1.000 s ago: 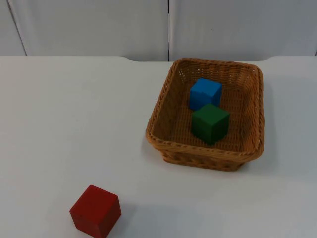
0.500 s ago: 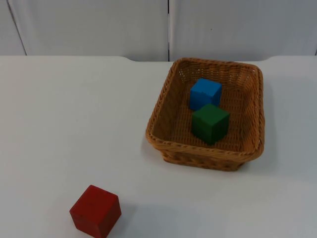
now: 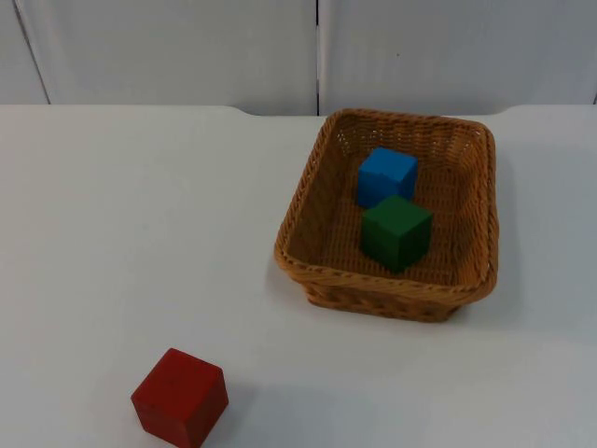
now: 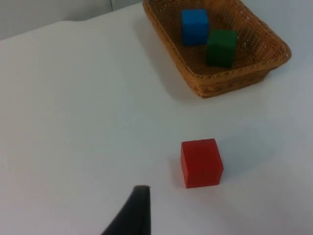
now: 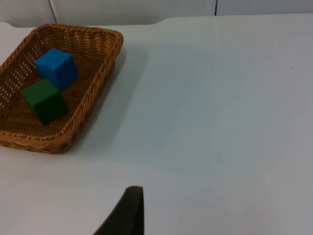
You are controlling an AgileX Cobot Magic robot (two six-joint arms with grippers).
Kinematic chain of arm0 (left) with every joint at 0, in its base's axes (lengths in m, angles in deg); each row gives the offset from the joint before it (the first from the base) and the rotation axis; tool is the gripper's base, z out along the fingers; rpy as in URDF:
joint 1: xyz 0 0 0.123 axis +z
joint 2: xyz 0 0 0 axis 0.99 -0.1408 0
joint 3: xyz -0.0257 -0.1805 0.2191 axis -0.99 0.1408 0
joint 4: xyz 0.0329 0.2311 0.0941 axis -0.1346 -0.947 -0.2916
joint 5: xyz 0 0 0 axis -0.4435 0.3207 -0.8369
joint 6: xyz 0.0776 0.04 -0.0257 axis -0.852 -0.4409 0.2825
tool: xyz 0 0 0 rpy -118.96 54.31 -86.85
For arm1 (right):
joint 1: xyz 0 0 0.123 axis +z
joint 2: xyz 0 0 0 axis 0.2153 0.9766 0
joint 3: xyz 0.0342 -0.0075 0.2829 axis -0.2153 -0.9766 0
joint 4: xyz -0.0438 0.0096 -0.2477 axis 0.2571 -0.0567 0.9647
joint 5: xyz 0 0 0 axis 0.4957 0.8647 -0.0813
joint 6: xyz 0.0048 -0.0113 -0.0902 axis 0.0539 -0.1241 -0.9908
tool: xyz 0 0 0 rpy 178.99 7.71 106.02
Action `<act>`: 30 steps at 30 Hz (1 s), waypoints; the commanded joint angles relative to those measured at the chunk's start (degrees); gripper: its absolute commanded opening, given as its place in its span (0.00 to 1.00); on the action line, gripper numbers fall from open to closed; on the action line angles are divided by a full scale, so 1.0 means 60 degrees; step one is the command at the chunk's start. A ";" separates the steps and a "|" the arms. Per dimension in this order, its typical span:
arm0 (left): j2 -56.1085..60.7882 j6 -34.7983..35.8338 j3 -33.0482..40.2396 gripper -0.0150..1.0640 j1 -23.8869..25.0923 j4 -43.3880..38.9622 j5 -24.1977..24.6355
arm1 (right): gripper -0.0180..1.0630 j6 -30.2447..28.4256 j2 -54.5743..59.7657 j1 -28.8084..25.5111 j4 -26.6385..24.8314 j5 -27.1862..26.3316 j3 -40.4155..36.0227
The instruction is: Pick up one cube with each hand and place exactly two cubes into the same basket, leaving the remaining cube outside.
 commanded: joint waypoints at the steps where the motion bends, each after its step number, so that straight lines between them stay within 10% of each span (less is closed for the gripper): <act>1: 0.0041 0.0091 0.0051 0.99 0.0145 0.0000 -0.0099 | 0.99 0.0034 -0.0044 -0.0036 -0.0028 -0.0073 -0.0085; 30: 0.0041 0.0091 0.0051 0.99 0.4153 0.0000 -0.0099 | 0.99 0.0034 -0.0044 -0.0036 -0.0028 -0.0056 -0.0085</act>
